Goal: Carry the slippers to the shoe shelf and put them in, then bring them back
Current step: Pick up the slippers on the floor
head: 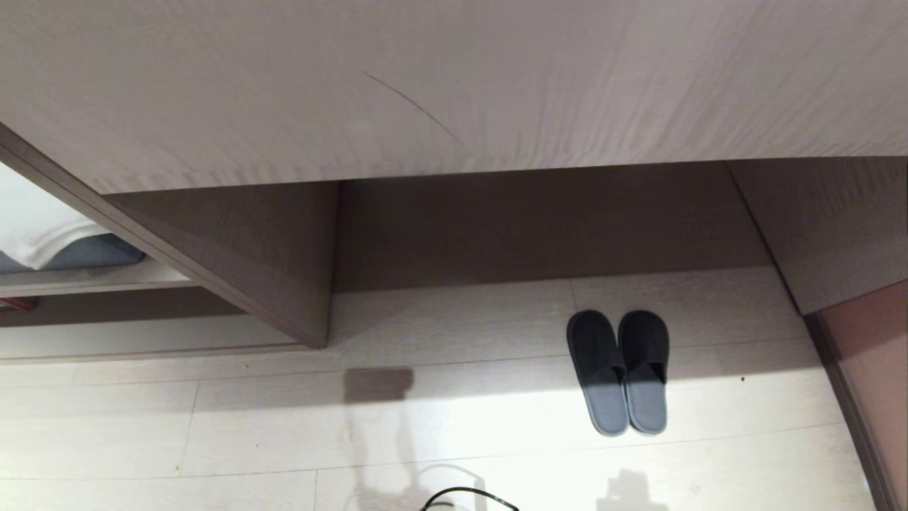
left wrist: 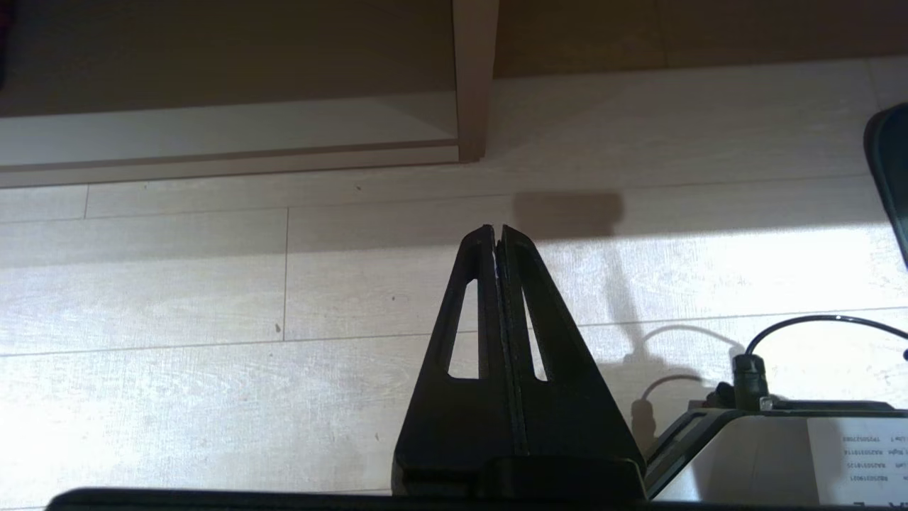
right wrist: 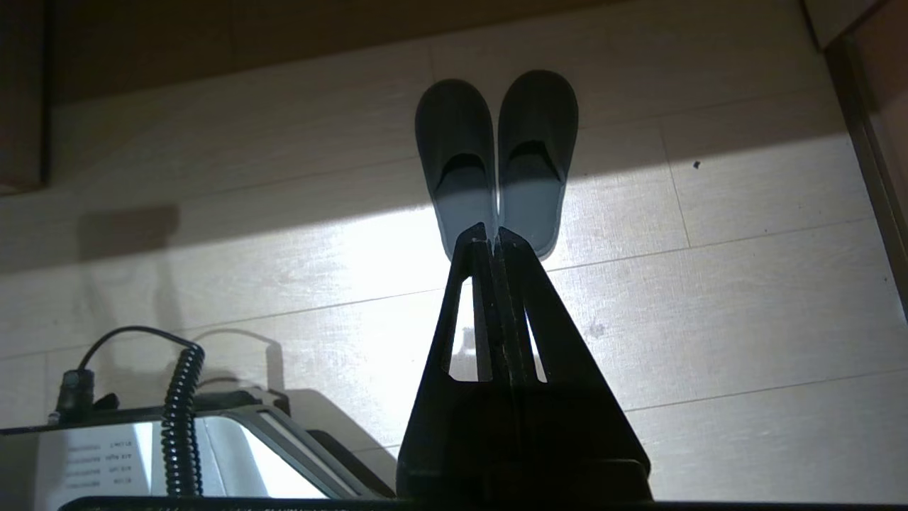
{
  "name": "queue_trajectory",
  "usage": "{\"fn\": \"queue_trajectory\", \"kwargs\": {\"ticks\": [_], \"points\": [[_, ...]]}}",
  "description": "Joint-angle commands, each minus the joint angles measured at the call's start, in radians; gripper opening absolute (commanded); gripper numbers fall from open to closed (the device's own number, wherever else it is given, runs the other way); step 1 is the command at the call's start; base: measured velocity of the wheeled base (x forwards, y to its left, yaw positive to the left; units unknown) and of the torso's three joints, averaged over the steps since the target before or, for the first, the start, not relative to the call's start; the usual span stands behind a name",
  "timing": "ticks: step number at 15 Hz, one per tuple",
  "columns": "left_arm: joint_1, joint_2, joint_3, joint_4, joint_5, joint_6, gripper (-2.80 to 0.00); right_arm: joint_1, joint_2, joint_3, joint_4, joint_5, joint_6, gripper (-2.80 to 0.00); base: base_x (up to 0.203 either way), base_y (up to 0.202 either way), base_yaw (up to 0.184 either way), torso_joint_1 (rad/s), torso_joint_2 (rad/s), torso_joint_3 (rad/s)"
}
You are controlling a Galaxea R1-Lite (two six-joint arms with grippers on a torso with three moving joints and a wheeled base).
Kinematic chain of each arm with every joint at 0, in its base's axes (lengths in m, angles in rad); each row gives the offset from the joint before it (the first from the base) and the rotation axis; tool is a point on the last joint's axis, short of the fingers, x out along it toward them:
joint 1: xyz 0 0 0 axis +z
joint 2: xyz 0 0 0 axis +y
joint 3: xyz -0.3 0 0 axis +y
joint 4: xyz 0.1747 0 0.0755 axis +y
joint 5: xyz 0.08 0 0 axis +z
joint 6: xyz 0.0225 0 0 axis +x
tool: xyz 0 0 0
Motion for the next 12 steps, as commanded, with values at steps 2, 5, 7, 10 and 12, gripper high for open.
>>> {"fn": "queue_trajectory", "kwargs": {"ticks": [2, 5, 7, 10, 12], "points": [[0.000, -0.001, 0.001, 0.000, 0.000, 0.000, -2.80, 0.000, 0.000, 0.000, 0.000, 0.000, 0.001, -2.80, 0.000, 0.000, 0.000, 0.003, 0.00, -0.191], [0.000, -0.001, -0.001, 0.000, 0.000, 0.000, -2.80, 0.000, 0.000, 0.000, 0.000, 0.000, 0.001, -2.80, 0.000, 0.000, 0.000, 0.004, 0.00, -0.196], [0.000, -0.001, -0.001, 0.000, 0.000, 0.000, -2.80, 0.000, 0.000, 0.000, 0.000, 0.000, 0.001, -2.80, 0.000, 0.000, 0.000, 0.002, 0.00, -0.197], [0.000, -0.001, -0.001, 0.000, 0.000, 0.000, -2.80, 0.000, 0.000, 0.000, 0.000, 0.000, 0.001, -2.80, 0.000, 0.000, 0.000, 0.005, 0.00, -0.199], [0.000, -0.001, 0.000, 0.000, 0.000, 0.000, -2.80, 0.000, 0.000, 0.000, 0.002, 0.000, 0.001, -2.80, 0.000, 0.000, 0.000, -0.001, 0.00, -0.195]]}}
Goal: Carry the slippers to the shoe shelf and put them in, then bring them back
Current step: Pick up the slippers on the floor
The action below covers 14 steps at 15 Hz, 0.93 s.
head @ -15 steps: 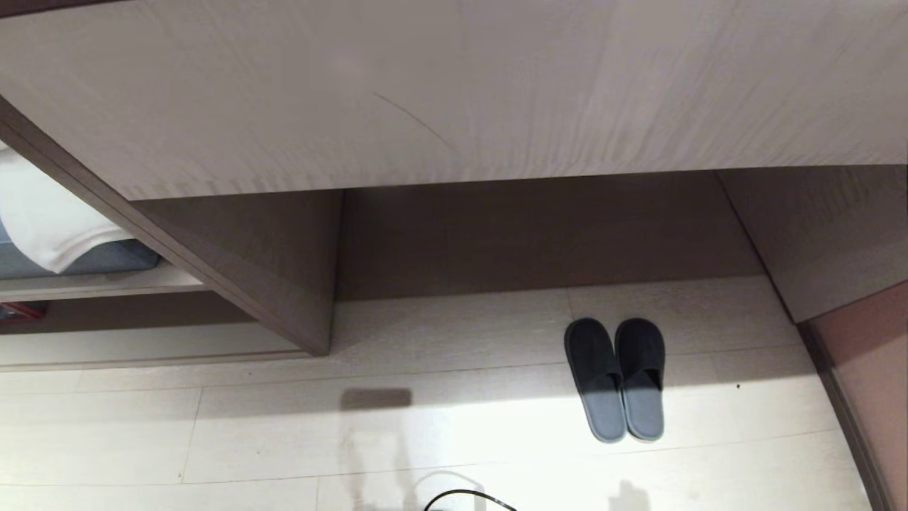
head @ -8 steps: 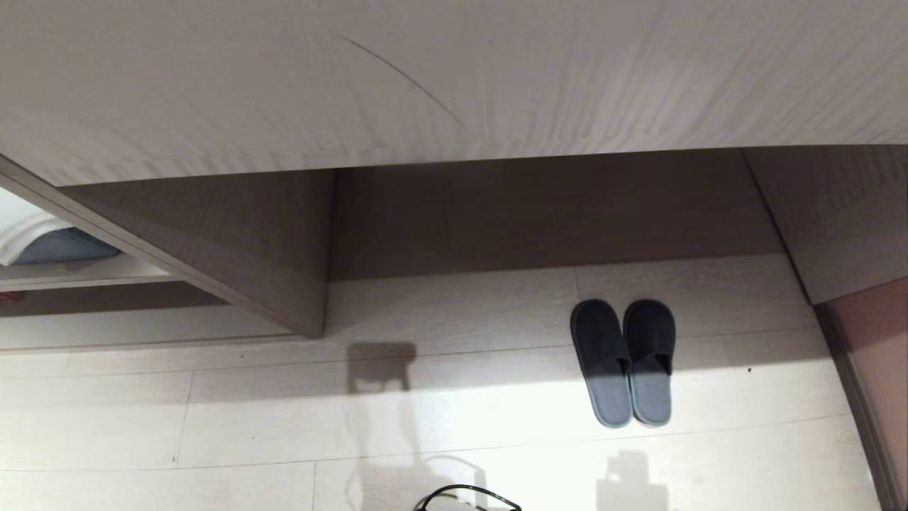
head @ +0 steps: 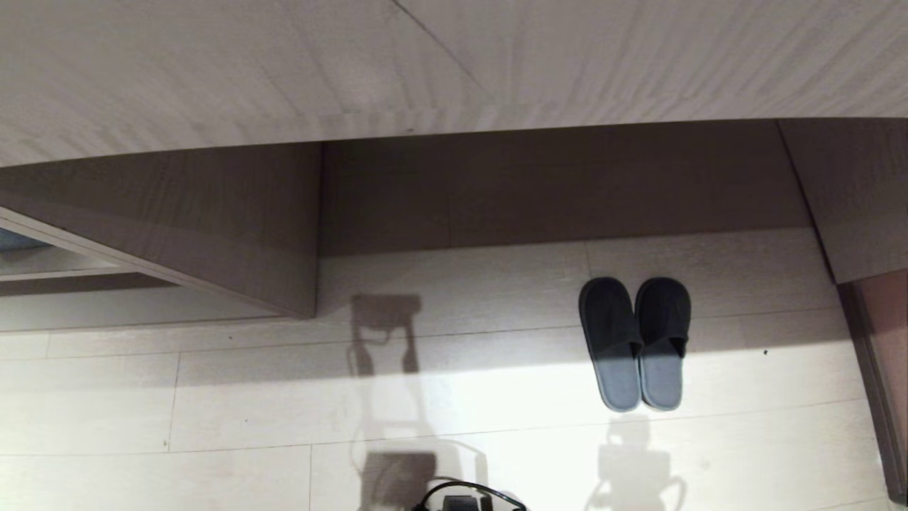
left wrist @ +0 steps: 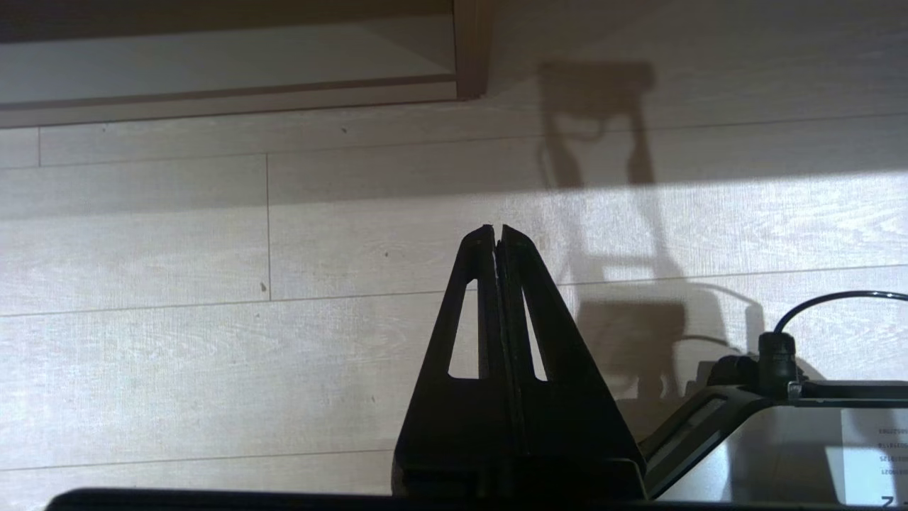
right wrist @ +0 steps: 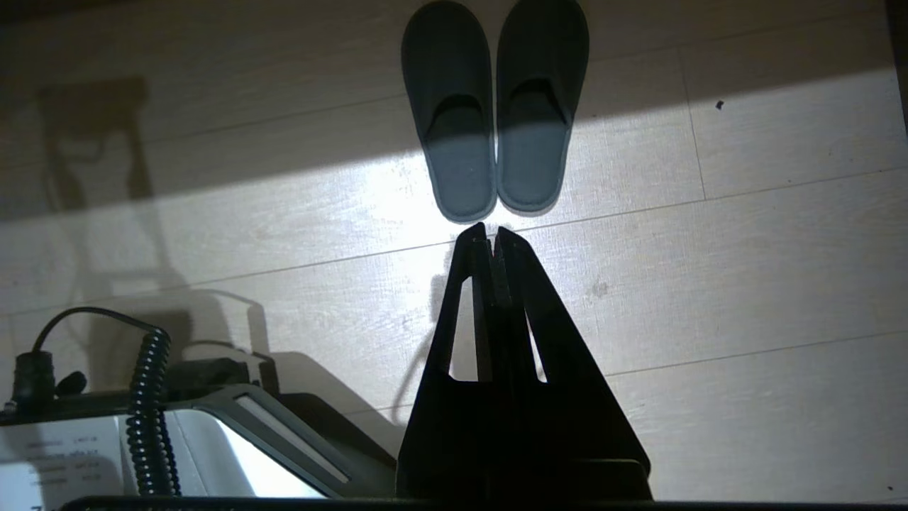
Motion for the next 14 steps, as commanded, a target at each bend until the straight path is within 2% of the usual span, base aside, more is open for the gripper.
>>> {"fn": "queue_trajectory", "kwargs": {"ticks": [1, 14], "points": [[0.000, -0.001, 0.000, -0.001, 0.000, 0.000, -2.80, 0.000, 0.000, 0.000, 0.002, 0.000, 0.001, -2.80, 0.000, 0.000, 0.000, 0.005, 0.00, -0.194], [0.000, -0.001, 0.000, 0.000, 0.000, 0.000, -2.80, 0.000, 0.000, 0.000, 0.002, 0.000, 0.001, -2.80, 0.000, 0.000, 0.000, 0.003, 0.00, -0.199]]}}
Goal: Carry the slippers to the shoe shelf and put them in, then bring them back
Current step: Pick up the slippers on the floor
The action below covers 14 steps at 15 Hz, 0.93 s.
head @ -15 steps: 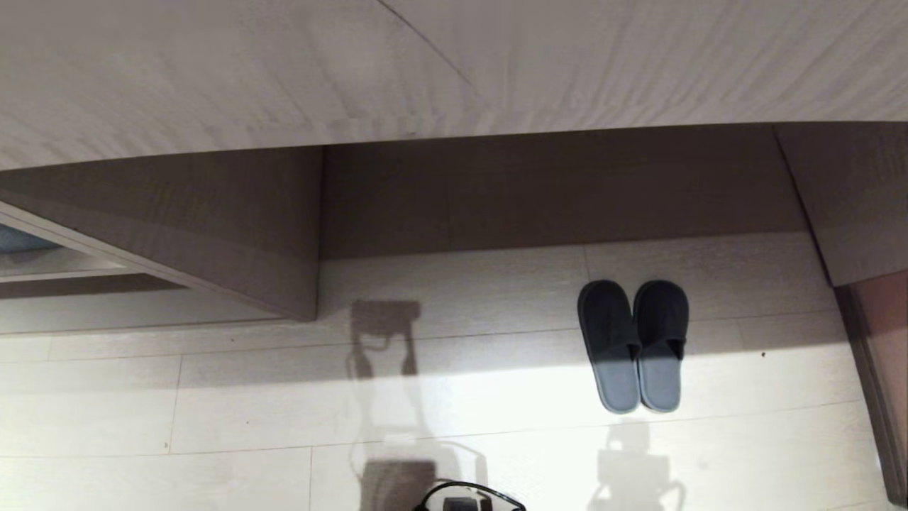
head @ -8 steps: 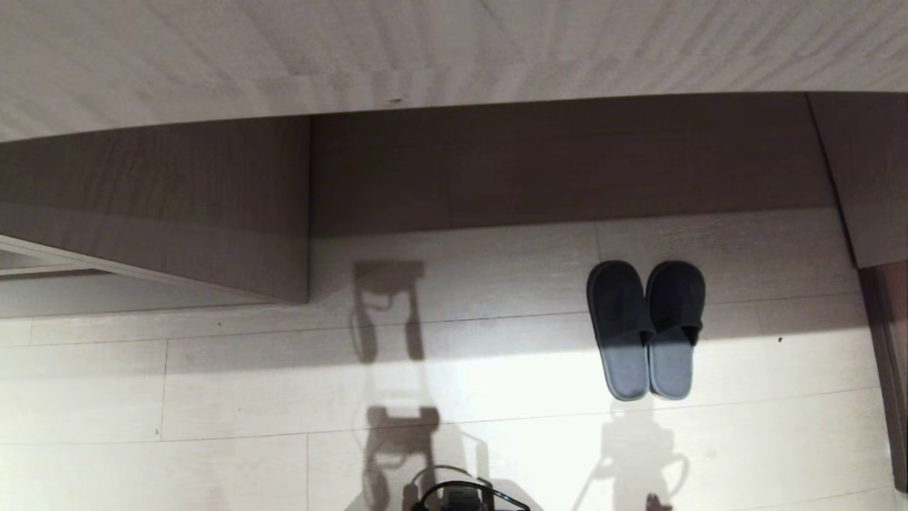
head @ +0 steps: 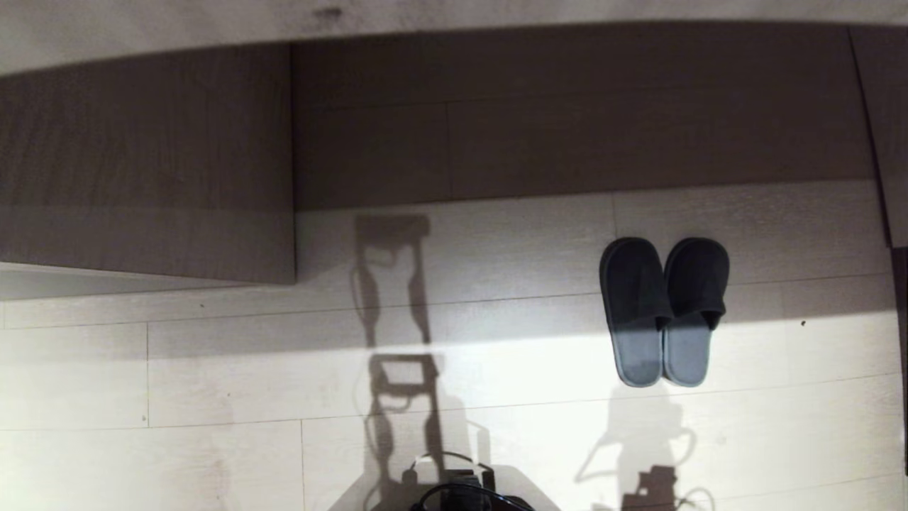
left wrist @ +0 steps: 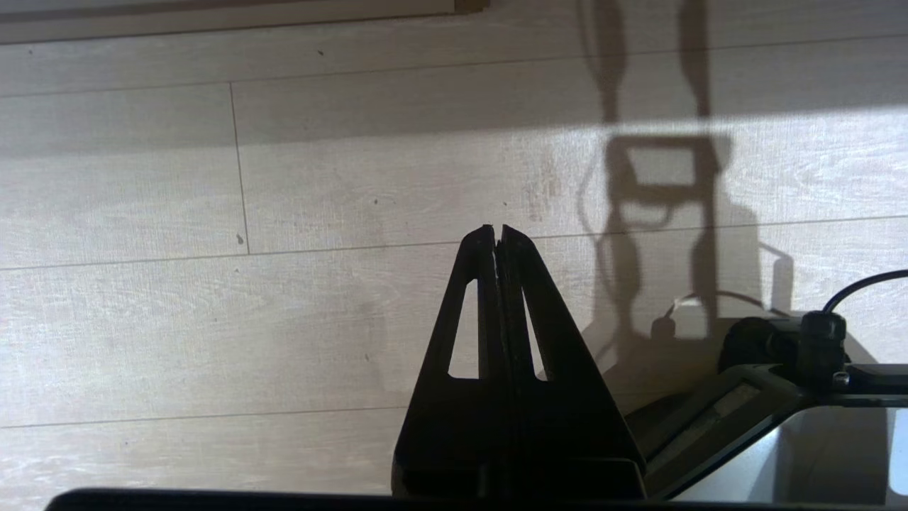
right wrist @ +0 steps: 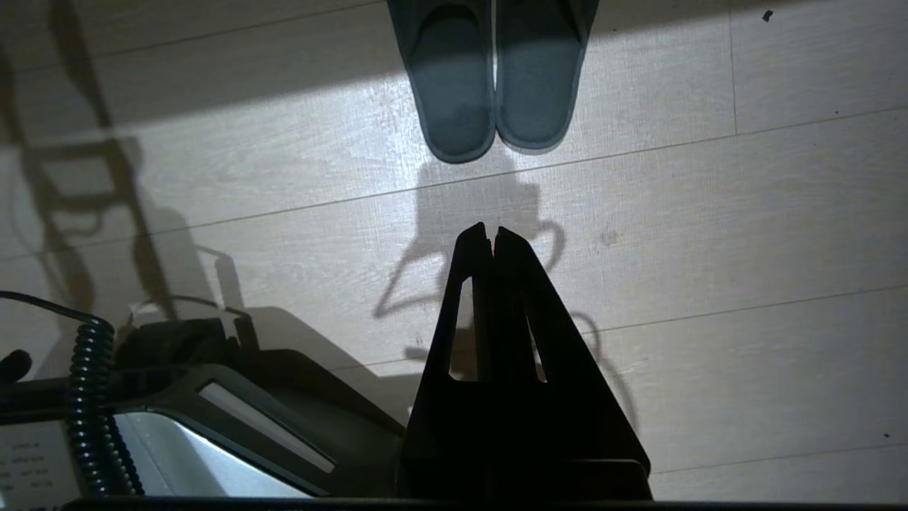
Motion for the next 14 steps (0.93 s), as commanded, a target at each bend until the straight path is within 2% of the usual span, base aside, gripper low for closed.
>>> {"fn": "queue_trajectory", "kwargs": {"ticks": [1, 5, 14], "points": [[0.000, -0.001, -0.001, -0.001, 0.000, -0.001, -2.80, 0.000, 0.000, 0.000, 0.001, 0.001, 0.001, -2.80, 0.000, 0.000, 0.000, 0.007, 0.01, -0.198], [0.000, -0.001, 0.000, 0.000, 0.000, 0.001, -2.80, 0.000, 0.000, 0.000, 0.001, 0.001, 0.001, -2.80, 0.000, 0.000, 0.000, 0.002, 0.00, -0.130], [-0.001, -0.001, -0.001, -0.001, 0.000, 0.002, -2.80, 0.000, 0.000, 0.000, -0.001, -0.002, 0.007, -2.80, 0.000, 0.000, 0.000, -0.001, 0.00, -0.004]]}}
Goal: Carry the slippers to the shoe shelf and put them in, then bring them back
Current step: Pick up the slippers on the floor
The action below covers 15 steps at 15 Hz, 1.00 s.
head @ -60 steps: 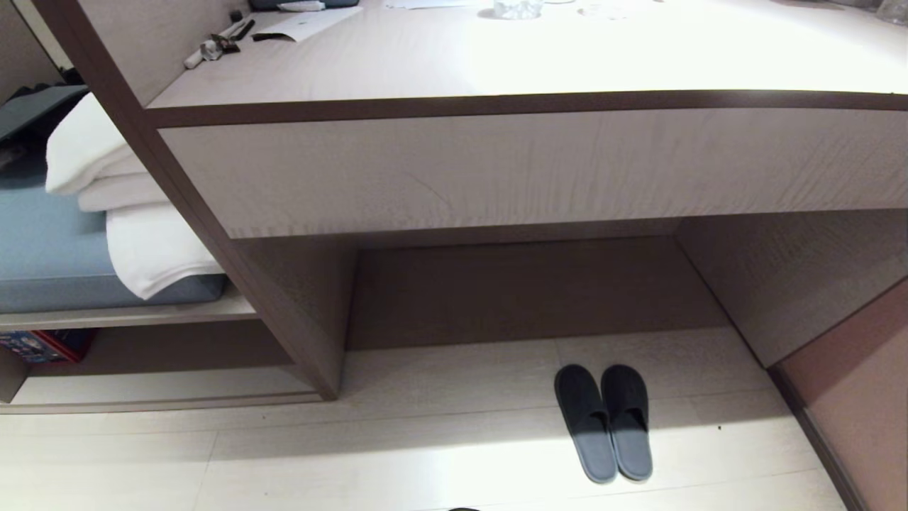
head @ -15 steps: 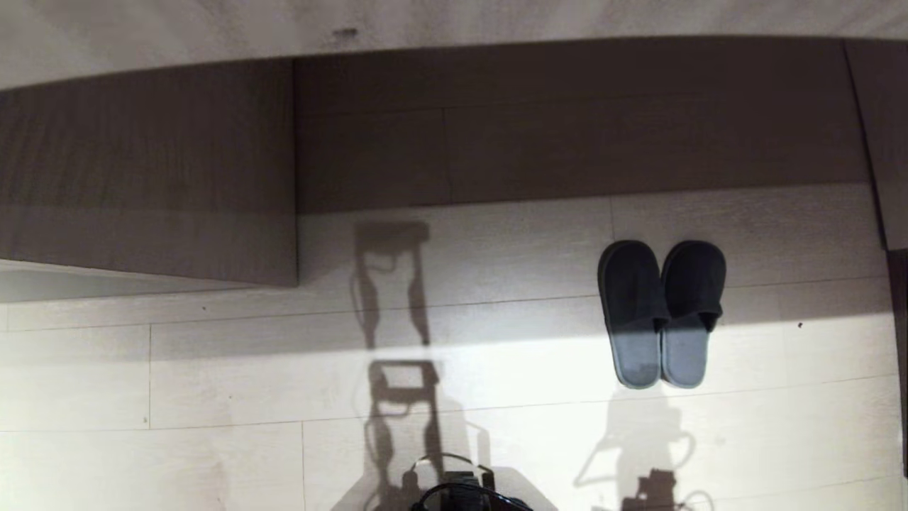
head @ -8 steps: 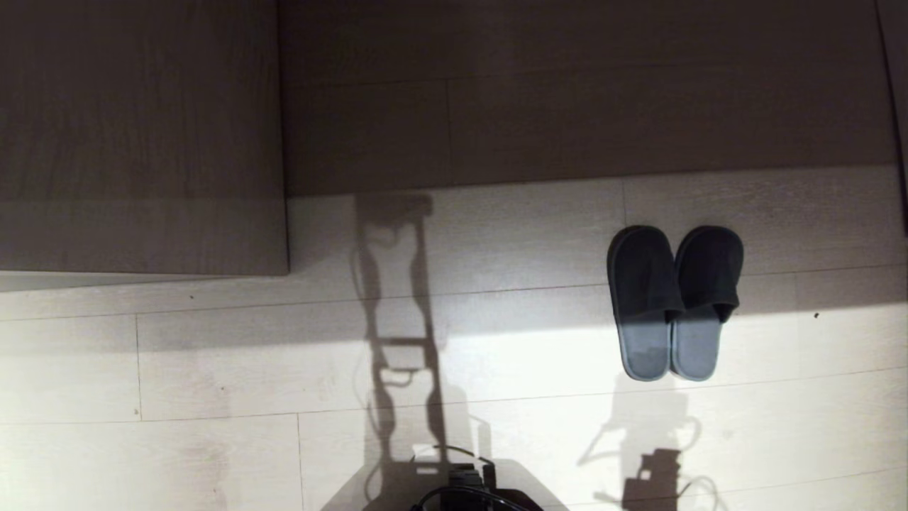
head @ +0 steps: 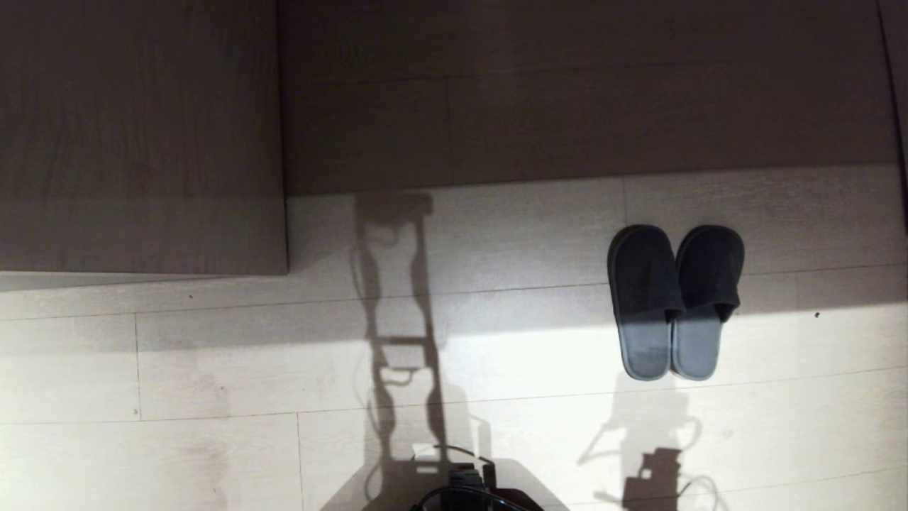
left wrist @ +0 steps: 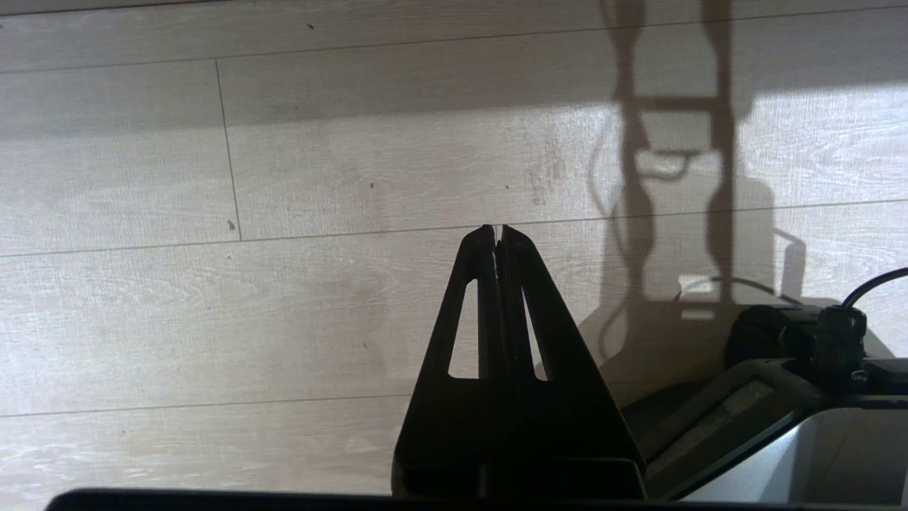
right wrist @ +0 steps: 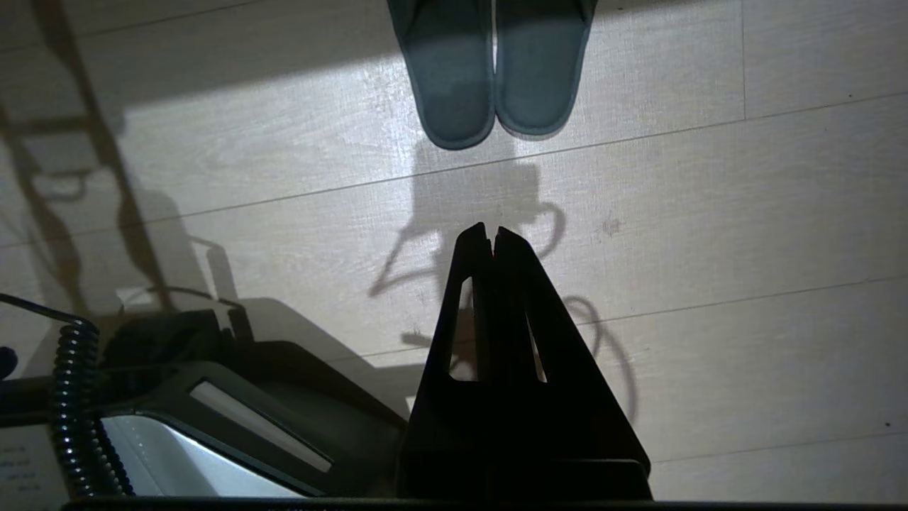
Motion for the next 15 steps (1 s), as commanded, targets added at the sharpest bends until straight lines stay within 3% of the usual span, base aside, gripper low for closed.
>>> {"fn": "queue_trajectory", "kwargs": {"ticks": [1, 4, 10, 12, 15], "points": [[0.000, -0.001, -0.001, 0.000, 0.000, 0.000, -2.80, 0.000, 0.000, -0.011, 0.002, 0.002, -0.007, -2.80, 0.000, 0.000, 0.000, 0.000, 0.00, 0.000], [0.000, -0.001, -0.001, 0.000, 0.000, 0.000, -2.80, 0.002, 0.114, -0.132, 0.013, 0.003, 0.025, -2.80, 0.000, 0.000, 0.000, 0.000, 0.00, 0.000], [0.001, -0.001, 0.000, 0.000, 0.000, 0.000, -2.80, 0.008, 0.759, -0.374, -0.100, 0.016, 0.046, -2.80, 0.000, 0.000, 0.000, 0.000, 0.00, 0.000], [0.001, -0.001, 0.001, 0.000, 0.000, 0.000, -2.80, 0.008, 1.009, -0.412, -0.246, 0.018, 0.041, -2.80, 0.000, 0.000, 0.000, 0.000, 0.00, 0.000], [0.000, -0.001, 0.001, -0.001, 0.000, 0.001, -2.80, 0.000, 1.343, -0.440, -0.619, 0.016, 0.023, -2.80, 0.000, 0.000, 0.000, 0.000, 0.00, 0.000]]}}
